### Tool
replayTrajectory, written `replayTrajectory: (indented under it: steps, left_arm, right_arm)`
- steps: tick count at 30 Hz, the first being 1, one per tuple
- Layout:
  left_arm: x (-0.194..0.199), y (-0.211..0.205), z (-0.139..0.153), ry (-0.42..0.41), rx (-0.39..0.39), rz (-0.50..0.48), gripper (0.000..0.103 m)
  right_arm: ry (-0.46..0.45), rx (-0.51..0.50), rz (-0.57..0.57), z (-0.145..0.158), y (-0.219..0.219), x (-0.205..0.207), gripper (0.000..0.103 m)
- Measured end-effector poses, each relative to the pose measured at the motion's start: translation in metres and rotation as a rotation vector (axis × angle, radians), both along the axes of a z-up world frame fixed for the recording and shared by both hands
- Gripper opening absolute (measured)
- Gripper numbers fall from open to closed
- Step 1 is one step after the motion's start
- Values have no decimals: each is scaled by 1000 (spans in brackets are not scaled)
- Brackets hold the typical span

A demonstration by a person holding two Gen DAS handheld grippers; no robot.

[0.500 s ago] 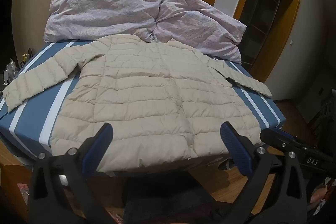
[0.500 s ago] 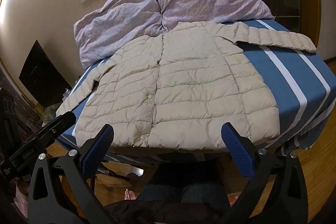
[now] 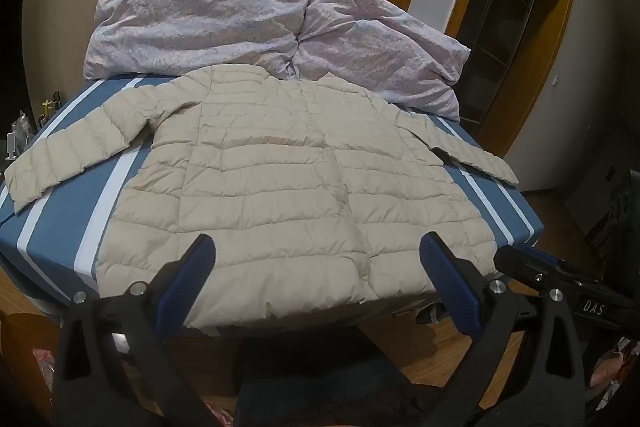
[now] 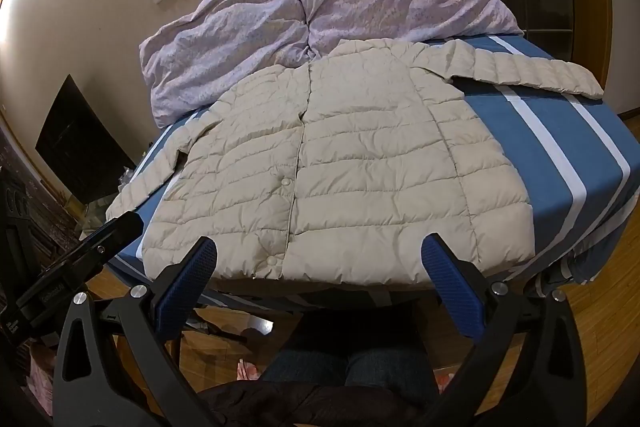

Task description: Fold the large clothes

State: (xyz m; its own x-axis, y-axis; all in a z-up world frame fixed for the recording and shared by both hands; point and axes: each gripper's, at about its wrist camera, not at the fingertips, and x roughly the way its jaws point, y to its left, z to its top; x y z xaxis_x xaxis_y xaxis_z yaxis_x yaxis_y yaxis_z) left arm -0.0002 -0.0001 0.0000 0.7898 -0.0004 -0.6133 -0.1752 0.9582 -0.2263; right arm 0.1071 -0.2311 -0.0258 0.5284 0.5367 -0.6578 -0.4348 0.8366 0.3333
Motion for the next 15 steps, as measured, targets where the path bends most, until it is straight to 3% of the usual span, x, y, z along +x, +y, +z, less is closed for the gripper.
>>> replayTrajectory:
  steps: [15]
  left_arm:
    - [0,0,0,0,0,1,101]
  right_arm:
    - [4,0,0,-1,0,1,102]
